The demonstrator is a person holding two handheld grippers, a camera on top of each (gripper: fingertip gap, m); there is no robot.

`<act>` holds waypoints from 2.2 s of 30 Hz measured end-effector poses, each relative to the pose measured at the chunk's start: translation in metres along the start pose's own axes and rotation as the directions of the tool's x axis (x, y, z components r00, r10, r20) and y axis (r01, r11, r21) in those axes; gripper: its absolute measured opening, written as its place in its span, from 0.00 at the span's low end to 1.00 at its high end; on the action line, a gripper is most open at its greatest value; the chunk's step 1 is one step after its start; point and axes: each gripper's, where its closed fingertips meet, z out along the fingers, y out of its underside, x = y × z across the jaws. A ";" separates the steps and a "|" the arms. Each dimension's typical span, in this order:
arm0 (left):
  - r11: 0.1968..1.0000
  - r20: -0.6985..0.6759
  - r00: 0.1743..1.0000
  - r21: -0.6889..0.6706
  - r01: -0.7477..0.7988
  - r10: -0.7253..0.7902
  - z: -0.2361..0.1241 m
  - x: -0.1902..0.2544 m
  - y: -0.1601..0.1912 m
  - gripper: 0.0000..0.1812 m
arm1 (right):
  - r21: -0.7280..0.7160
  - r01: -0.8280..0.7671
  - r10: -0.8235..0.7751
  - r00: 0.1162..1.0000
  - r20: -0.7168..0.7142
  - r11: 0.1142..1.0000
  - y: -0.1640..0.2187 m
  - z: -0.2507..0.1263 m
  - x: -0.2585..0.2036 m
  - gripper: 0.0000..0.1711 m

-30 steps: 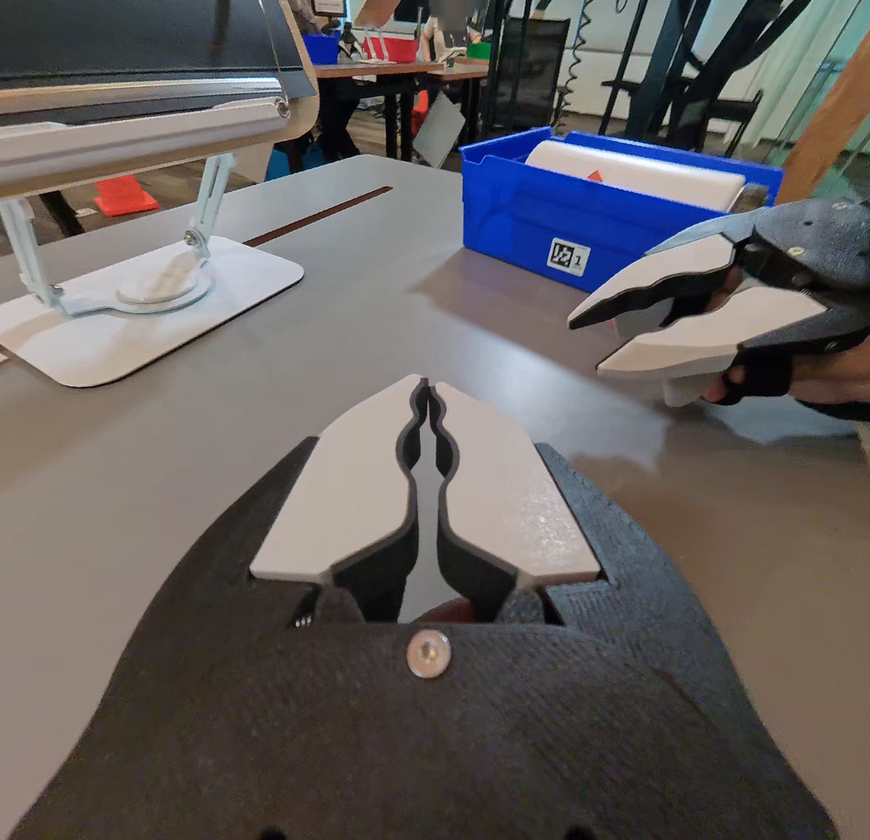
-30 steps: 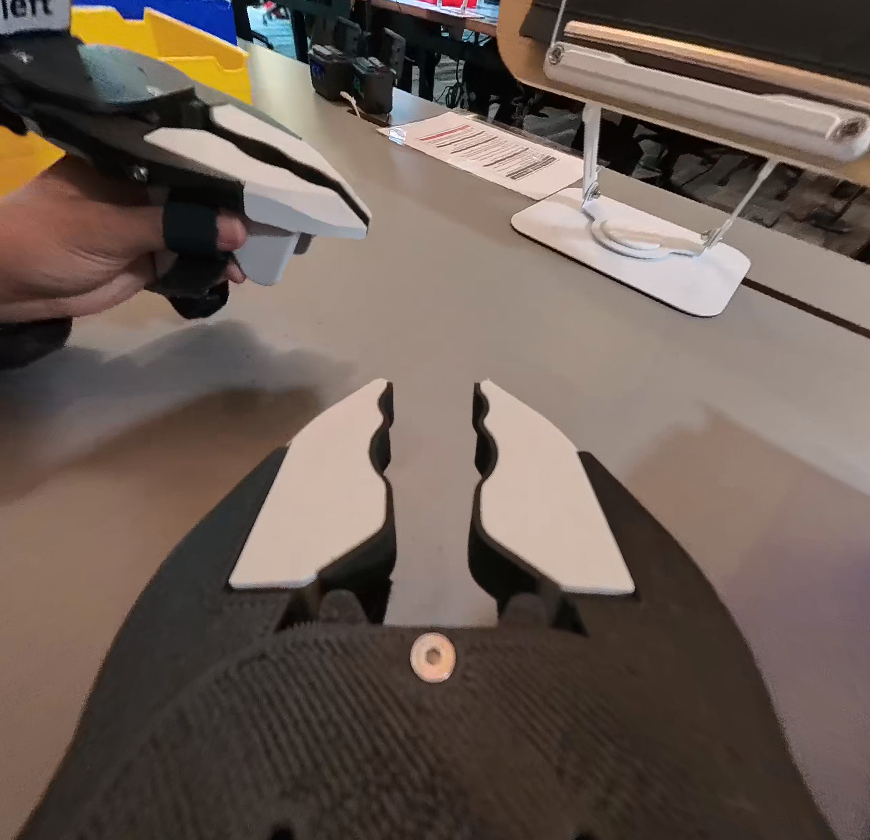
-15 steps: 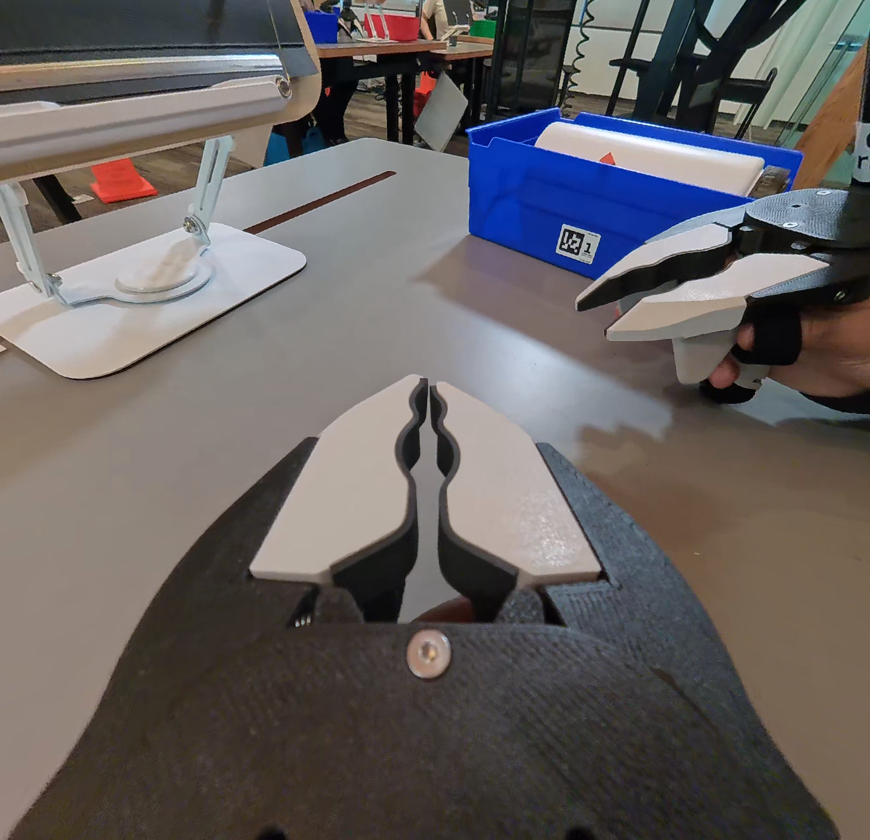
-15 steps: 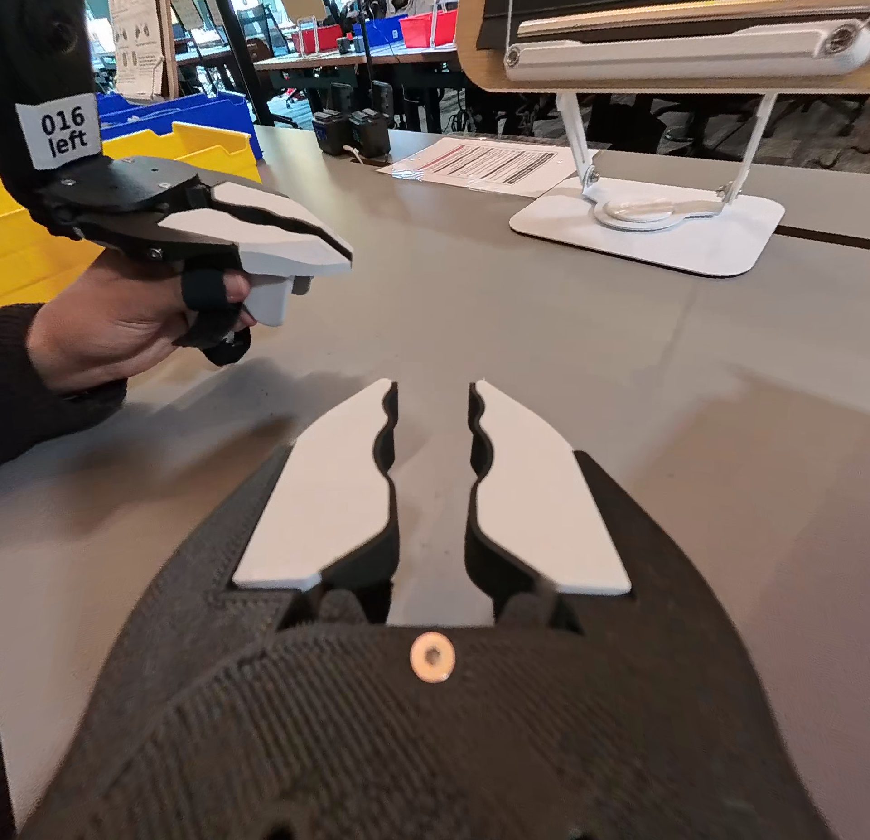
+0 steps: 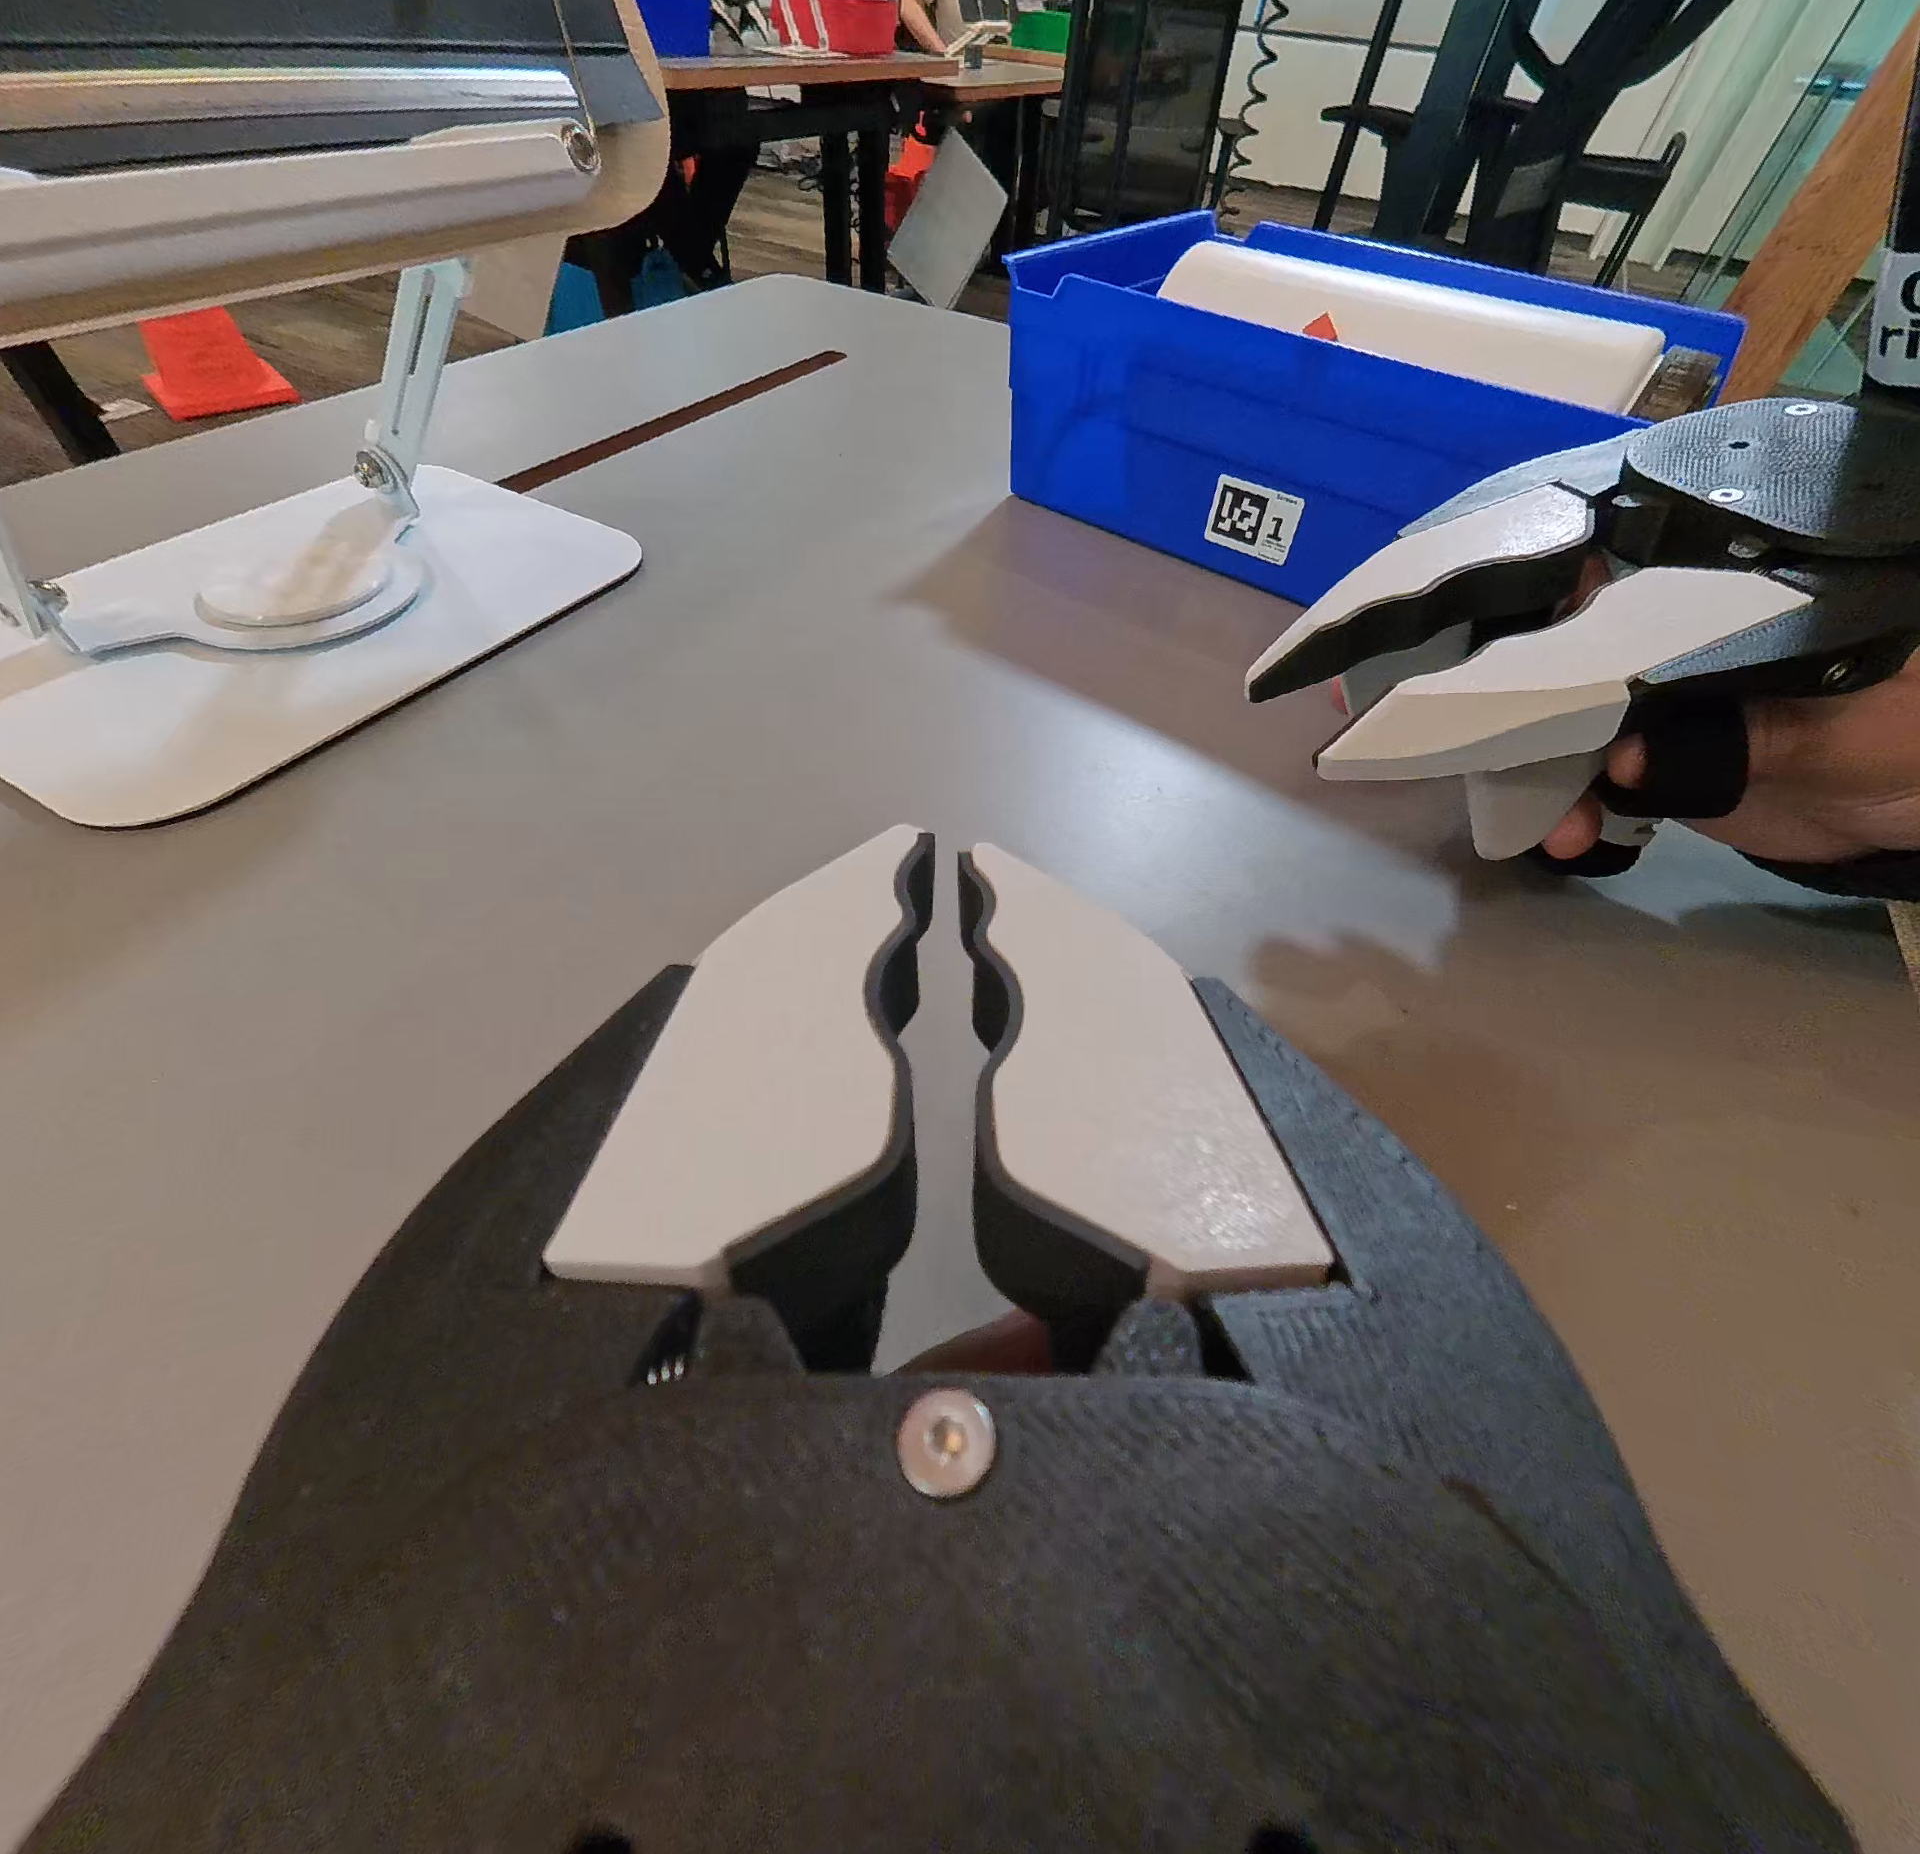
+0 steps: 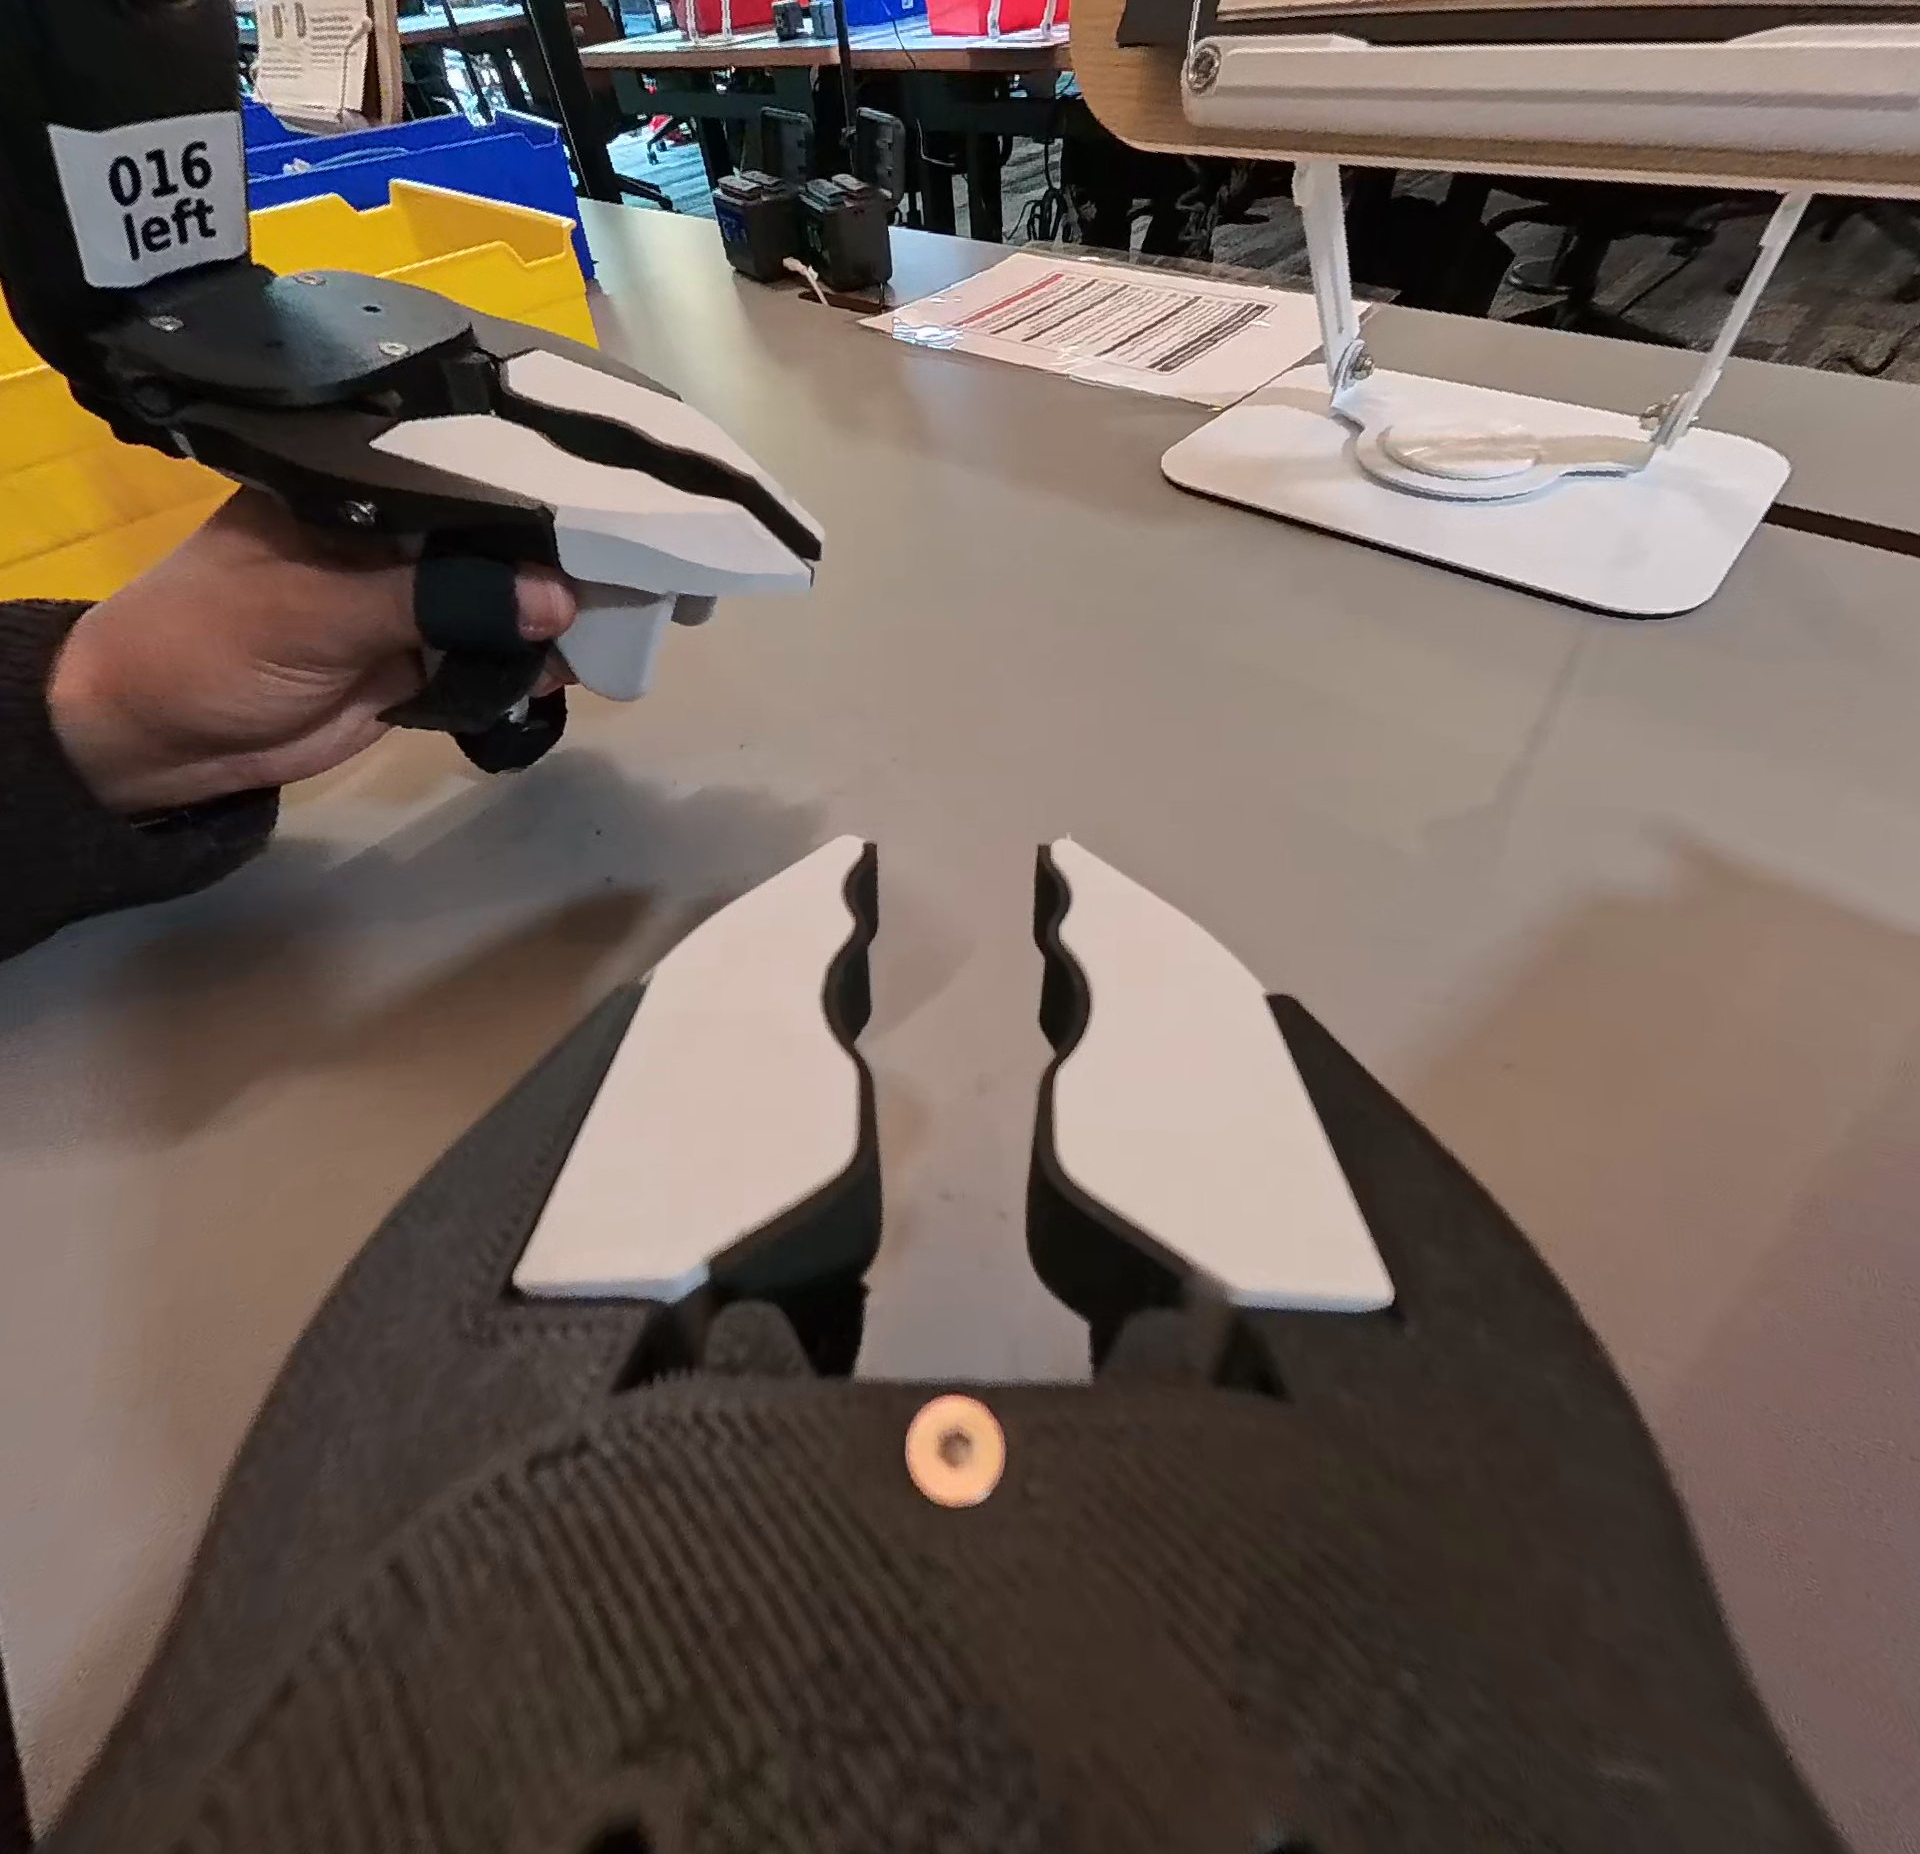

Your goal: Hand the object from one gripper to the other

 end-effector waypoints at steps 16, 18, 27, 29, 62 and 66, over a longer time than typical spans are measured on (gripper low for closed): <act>0.994 -0.004 0.996 0.072 0.085 -0.085 -0.004 -0.010 -0.007 0.11 | -0.011 0.008 -0.008 1.000 -0.006 1.000 0.001 0.001 0.000 0.17; 0.993 -0.003 0.996 0.074 0.094 -0.094 -0.005 -0.012 -0.007 0.12 | -0.018 0.029 -0.029 1.000 -0.008 0.999 0.002 0.002 -0.002 0.17; 0.990 -0.010 0.993 0.073 0.119 -0.118 -0.004 -0.013 -0.005 0.13 | -0.071 0.139 -0.140 0.990 -0.013 0.988 0.009 0.008 -0.013 0.17; 0.990 -0.011 0.993 0.071 0.120 -0.119 -0.003 -0.013 -0.005 0.13 | -0.082 0.158 -0.159 0.987 -0.012 0.984 0.011 0.009 -0.014 0.17; 0.986 0.013 0.988 0.067 0.154 -0.155 -0.001 -0.018 -0.002 0.25 | -0.139 0.258 -0.261 0.965 -0.006 0.956 0.020 0.014 -0.025 0.17; 0.979 0.129 0.977 0.135 0.155 -0.172 -0.008 -0.037 -0.010 0.44 | -0.144 0.263 -0.267 0.964 -0.004 0.954 0.021 0.015 -0.026 0.17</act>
